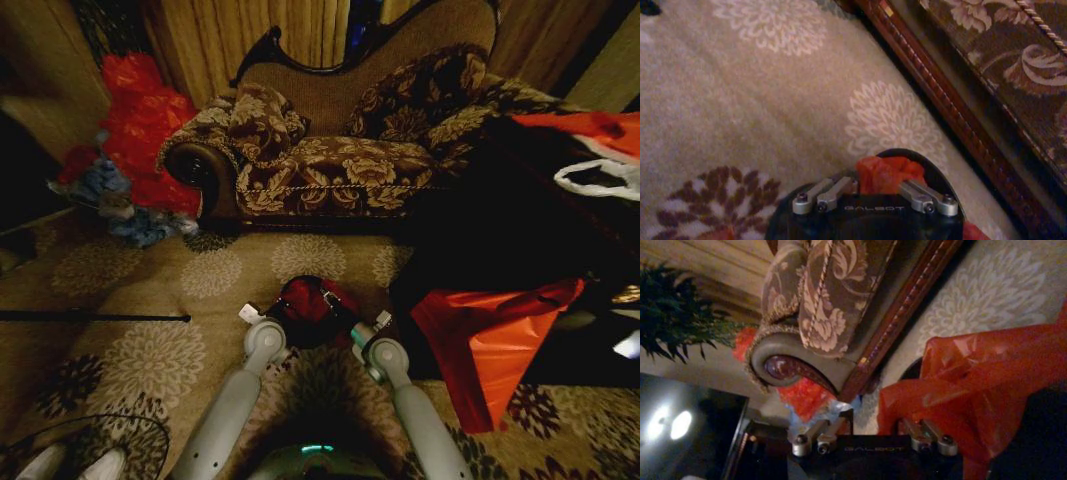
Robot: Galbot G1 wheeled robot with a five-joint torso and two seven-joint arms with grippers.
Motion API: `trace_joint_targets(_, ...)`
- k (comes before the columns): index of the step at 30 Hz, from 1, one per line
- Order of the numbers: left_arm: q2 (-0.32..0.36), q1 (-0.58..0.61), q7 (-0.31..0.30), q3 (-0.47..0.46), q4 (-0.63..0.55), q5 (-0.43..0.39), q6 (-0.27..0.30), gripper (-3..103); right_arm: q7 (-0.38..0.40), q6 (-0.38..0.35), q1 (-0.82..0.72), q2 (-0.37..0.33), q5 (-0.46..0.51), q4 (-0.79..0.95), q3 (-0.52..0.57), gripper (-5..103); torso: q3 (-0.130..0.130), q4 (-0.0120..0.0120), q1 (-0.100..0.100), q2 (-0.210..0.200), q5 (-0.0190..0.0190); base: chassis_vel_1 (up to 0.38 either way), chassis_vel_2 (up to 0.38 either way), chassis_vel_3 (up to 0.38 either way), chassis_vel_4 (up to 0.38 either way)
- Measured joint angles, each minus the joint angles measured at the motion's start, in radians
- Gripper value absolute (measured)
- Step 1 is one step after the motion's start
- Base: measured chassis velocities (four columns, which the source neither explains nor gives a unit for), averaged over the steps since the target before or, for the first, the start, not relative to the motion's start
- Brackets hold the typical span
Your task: Place a garbage bag over the trash bin.
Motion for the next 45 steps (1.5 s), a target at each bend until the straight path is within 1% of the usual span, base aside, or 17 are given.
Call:
trace_joint_targets(5,0.026,0.041,0.045,-0.010,-0.037,0.060,0.040,36,0.017,0.000,0.005,-0.005,-0.022,0.000,-0.008,14,0.000,0.0000,0.000,0.000,0.0000,0.000,0.000,0.000,0.000)
trace_joint_targets(10,0.046,0.087,0.097,-0.008,-0.052,0.162,0.076,47,0.021,0.000,0.006,-0.010,-0.019,0.003,-0.007,3,0.000,0.0000,0.000,0.000,0.0000,0.000,0.000,0.000,0.000)
trace_joint_targets(14,0.083,0.152,0.230,0.001,-0.049,0.406,0.097,69,0.020,-0.003,0.006,-0.022,-0.011,0.015,-0.005,0,0.000,0.0000,0.000,0.000,-0.0003,0.000,0.000,0.000,0.000)
trace_joint_targets(15,0.083,0.152,0.230,0.001,-0.049,0.406,0.097,69,0.020,-0.003,0.006,-0.022,-0.011,0.015,-0.005,0,0.000,0.0000,0.000,0.000,-0.0003,0.000,0.000,0.000,0.000)
trace_joint_targets(17,0.117,0.188,0.369,0.004,-0.037,0.594,0.095,74,0.019,-0.005,0.001,-0.026,-0.010,0.021,-0.004,0,0.000,0.0000,0.000,0.000,-0.0001,0.000,0.000,0.000,0.000)
trace_joint_targets(18,0.123,0.193,0.391,0.005,-0.035,0.623,0.094,80,0.018,-0.006,0.000,-0.026,-0.010,0.021,-0.004,0,0.000,0.0000,0.000,0.000,0.0000,0.000,0.000,0.000,0.000)
trace_joint_targets(19,0.154,0.220,0.498,0.010,-0.024,0.761,0.088,85,0.015,-0.009,-0.007,-0.027,-0.011,0.025,-0.003,0,0.000,0.0003,0.000,0.000,-0.0001,0.000,0.000,0.000,0.000)
trace_joint_targets(20,0.154,0.220,0.498,0.010,-0.024,0.761,0.088,85,0.015,-0.009,-0.007,-0.027,-0.011,0.025,-0.003,0,0.000,0.0003,0.000,0.000,-0.0001,0.000,0.000,0.000,0.000)
trace_joint_targets(23,0.197,0.237,0.598,0.014,-0.022,0.877,0.083,95,0.011,-0.009,-0.017,-0.028,-0.014,0.030,0.000,0,0.000,-0.0001,0.000,0.000,0.0000,0.000,0.000,0.000,0.000)
trace_joint_targets(26,0.274,0.229,0.799,0.021,-0.009,1.093,0.046,100,0.004,-0.009,-0.036,-0.035,-0.017,0.045,0.006,0,0.000,0.0001,0.000,0.000,0.0000,0.000,0.000,0.000,0.000)
trace_joint_targets(27,0.274,0.229,0.799,0.021,-0.009,1.093,0.046,100,0.004,-0.009,-0.036,-0.035,-0.017,0.045,0.006,0,0.000,0.0001,0.000,0.000,0.0000,0.000,0.000,0.000,0.000)
trace_joint_targets(31,0.367,0.140,0.983,0.030,-0.010,1.301,0.012,100,-0.001,-0.011,-0.054,-0.047,-0.016,0.068,0.018,0,0.000,-0.0002,0.000,0.000,-0.0002,0.000,0.000,0.000,0.000)
trace_joint_targets(32,0.367,0.140,0.983,0.030,-0.010,1.301,0.012,100,-0.001,-0.011,-0.054,-0.047,-0.016,0.068,0.018,0,0.000,-0.0002,0.000,0.000,-0.0002,0.000,0.000,0.000,0.000)
trace_joint_targets(35,0.445,0.082,1.141,0.025,-0.042,1.391,0.009,100,-0.003,-0.011,-0.066,-0.053,-0.017,0.078,0.025,0,0.000,-0.0002,0.000,0.000,0.0000,0.000,0.000,0.000,0.000)
trace_joint_targets(36,0.445,0.082,1.141,0.025,-0.042,1.391,0.009,100,-0.003,-0.011,-0.066,-0.053,-0.017,0.078,0.025,0,0.000,-0.0002,0.000,0.000,0.0000,0.000,0.000,0.000,0.000)
trace_joint_targets(40,0.527,0.044,1.355,0.017,-0.067,1.433,0.018,100,-0.006,-0.011,-0.078,-0.063,-0.017,0.087,0.036,0,0.000,-0.0001,0.000,0.000,0.0000,0.000,0.000,0.000,0.000)
trace_joint_targets(45,0.542,0.039,1.396,0.017,-0.064,1.455,0.031,100,-0.007,-0.011,-0.083,-0.069,-0.017,0.089,0.044,0,0.000,0.0000,0.000,0.000,0.0000,0.000,0.000,0.000,0.000)
